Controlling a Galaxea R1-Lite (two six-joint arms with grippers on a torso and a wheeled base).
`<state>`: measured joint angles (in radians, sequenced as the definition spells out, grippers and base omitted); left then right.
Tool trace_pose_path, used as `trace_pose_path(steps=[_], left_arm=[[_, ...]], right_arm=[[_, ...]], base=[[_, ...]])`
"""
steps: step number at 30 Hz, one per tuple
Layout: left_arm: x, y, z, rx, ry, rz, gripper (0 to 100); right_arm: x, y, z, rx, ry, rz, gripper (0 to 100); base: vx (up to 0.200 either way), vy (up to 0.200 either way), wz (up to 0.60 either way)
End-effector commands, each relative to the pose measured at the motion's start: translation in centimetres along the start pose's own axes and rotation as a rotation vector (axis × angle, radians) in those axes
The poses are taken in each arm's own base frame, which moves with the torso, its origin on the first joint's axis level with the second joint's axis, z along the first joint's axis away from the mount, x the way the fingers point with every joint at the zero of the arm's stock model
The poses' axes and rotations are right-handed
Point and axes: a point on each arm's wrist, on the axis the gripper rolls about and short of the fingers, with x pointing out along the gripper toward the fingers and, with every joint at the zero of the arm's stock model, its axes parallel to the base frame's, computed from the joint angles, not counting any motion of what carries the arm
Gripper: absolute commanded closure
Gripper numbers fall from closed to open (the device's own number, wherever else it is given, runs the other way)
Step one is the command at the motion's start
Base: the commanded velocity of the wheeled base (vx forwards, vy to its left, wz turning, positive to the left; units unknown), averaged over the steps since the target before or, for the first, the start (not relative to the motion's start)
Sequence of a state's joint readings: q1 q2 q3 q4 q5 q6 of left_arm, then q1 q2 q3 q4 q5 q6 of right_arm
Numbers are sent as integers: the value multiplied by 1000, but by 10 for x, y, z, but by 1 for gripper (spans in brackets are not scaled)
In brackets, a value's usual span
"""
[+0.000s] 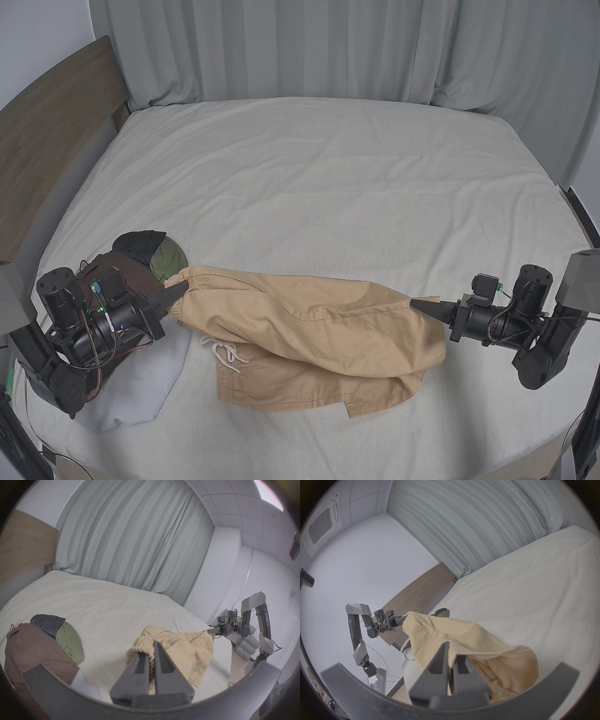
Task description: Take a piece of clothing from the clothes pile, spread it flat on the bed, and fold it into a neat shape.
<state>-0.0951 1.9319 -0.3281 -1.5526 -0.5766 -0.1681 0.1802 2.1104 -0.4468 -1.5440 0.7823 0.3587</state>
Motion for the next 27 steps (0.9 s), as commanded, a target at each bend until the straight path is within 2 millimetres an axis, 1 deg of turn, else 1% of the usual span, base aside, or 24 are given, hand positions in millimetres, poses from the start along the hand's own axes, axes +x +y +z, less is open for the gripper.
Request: trace_pose_path(steps=[1, 6, 13, 18, 27], left_arm=[[-7, 3, 8, 16, -22, -16, 100], [-11, 8, 9, 16, -18, -36, 100], [-8, 9, 12, 28, -32, -48, 100], [-5, 9, 14, 35, -40, -55, 100], [-4, 8, 14, 37, -40, -60, 100]], right_arm=[[-1, 3, 7, -8, -21, 2, 100], [2, 7, 9, -12, -32, -7, 100], [4, 9, 11, -22, -40, -2, 100], [3, 12, 16, -35, -54, 2, 100], [-2, 20, 31, -75, -100, 11, 100]], base=[[0, 0, 0], [0, 0, 0], [0, 0, 0], [0, 0, 0], [0, 0, 0]])
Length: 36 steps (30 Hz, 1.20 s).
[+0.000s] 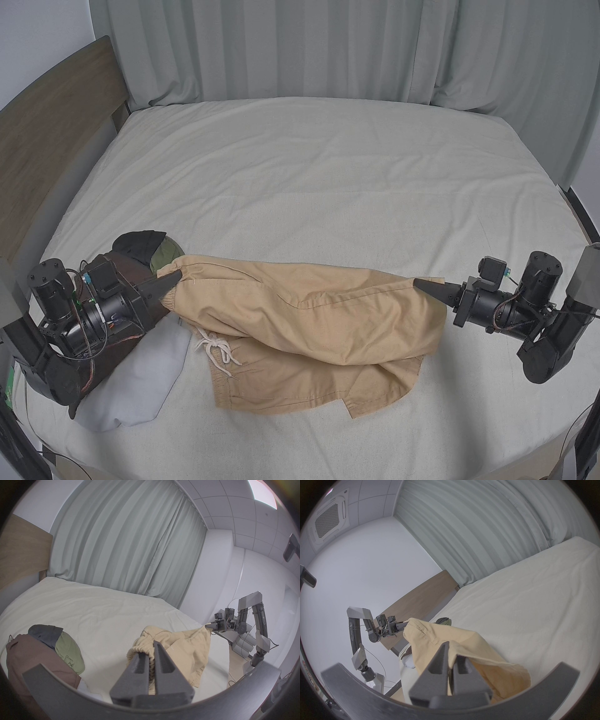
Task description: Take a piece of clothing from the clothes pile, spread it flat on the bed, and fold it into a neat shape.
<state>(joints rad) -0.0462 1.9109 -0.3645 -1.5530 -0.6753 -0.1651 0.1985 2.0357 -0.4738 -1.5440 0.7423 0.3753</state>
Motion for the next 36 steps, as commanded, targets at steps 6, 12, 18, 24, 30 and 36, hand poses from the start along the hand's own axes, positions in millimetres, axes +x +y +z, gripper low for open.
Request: trace_pose_path(steps=[6, 12, 18, 24, 30, 36], left_arm=[[1, 0, 1, 5, -5, -3, 100], [1, 0, 3, 15, -11, -3, 100], [2, 2, -1, 58, 0, -4, 100], [2, 3, 1, 65, -6, -8, 100], [2, 2, 1, 65, -4, -11, 100], [1, 3, 2, 68, -9, -10, 100]], right_arm=[[0, 5, 15, -18, -61, -29, 100], [1, 5, 19, -28, -73, -27, 100], [-2, 5, 24, -32, -89, -32, 100], [-5, 7, 30, -36, -109, -31, 100], [-6, 7, 31, -38, -112, -33, 100], [-6, 6, 34, -46, -124, -38, 100]], base=[[0, 0, 0], [0, 0, 0], [0, 0, 0], [0, 0, 0], [0, 0, 0], [0, 0, 0]])
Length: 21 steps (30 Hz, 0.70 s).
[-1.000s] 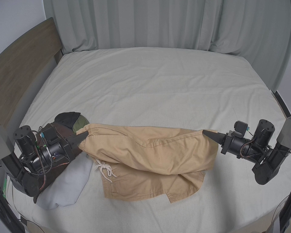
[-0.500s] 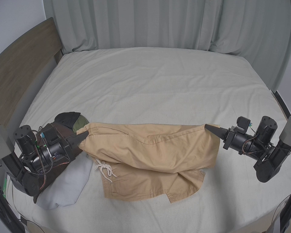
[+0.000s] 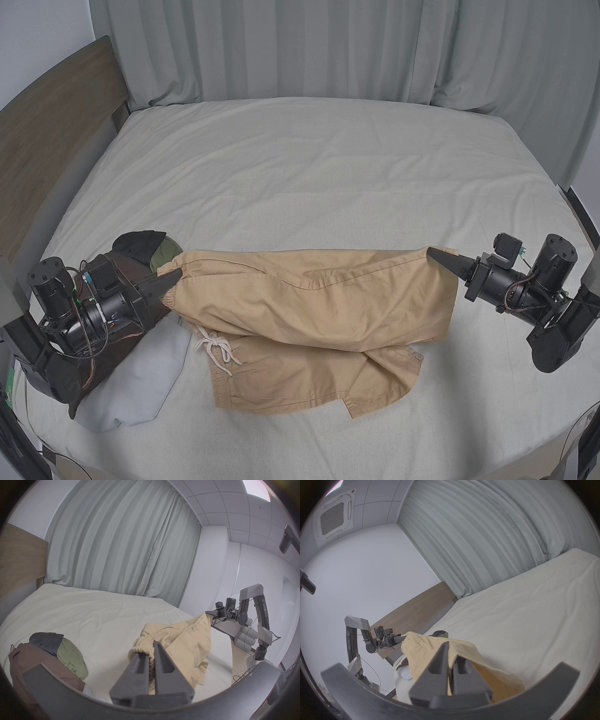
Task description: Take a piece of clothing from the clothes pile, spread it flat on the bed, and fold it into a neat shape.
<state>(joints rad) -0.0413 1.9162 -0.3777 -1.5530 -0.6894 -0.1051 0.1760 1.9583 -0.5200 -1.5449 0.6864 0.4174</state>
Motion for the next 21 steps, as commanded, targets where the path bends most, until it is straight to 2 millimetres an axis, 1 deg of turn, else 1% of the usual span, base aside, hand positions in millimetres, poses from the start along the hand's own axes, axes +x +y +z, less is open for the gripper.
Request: trace_pose_path(steps=[1, 5, 12, 21], left_arm=[[0, 0, 1, 4, -6, 1, 100], [0, 1, 1, 3, -4, 2, 100], [0, 1, 3, 8, -10, 2, 100], [0, 1, 4, 11, -14, 2, 100]], right_arm=[[-1, -1, 2, -6, -8, -3, 100], [-1, 0, 5, -13, -16, -1, 100], [-6, -5, 8, -16, -25, -23, 100], [-7, -8, 12, -26, -39, -31, 100]], base=[[0, 0, 0], [0, 0, 0], [0, 0, 0], [0, 0, 0]])
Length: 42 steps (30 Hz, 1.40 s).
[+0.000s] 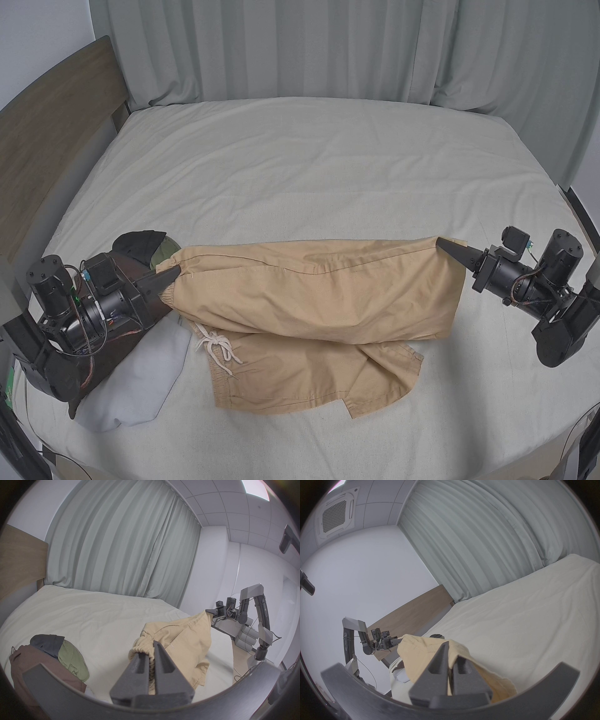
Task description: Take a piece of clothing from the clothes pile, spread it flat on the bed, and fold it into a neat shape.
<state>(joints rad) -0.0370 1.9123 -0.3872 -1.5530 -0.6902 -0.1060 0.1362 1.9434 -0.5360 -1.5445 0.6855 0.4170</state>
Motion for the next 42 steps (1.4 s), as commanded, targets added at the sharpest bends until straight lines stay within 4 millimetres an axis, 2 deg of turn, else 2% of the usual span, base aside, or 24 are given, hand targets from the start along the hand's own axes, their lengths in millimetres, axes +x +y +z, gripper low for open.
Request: trace_pose_path(steps=[1, 23, 42], left_arm=[[0, 0, 1, 1, -3, 0, 100], [3, 7, 8, 26, -35, 13, 100], [6, 17, 17, 49, -69, 34, 100]], right_arm=[[0, -1, 2, -5, -7, -3, 100], [-5, -8, 11, -25, -35, -29, 100], [-8, -13, 10, -21, -31, -44, 100]], base=[[0, 0, 0], [0, 0, 0], [0, 0, 0]])
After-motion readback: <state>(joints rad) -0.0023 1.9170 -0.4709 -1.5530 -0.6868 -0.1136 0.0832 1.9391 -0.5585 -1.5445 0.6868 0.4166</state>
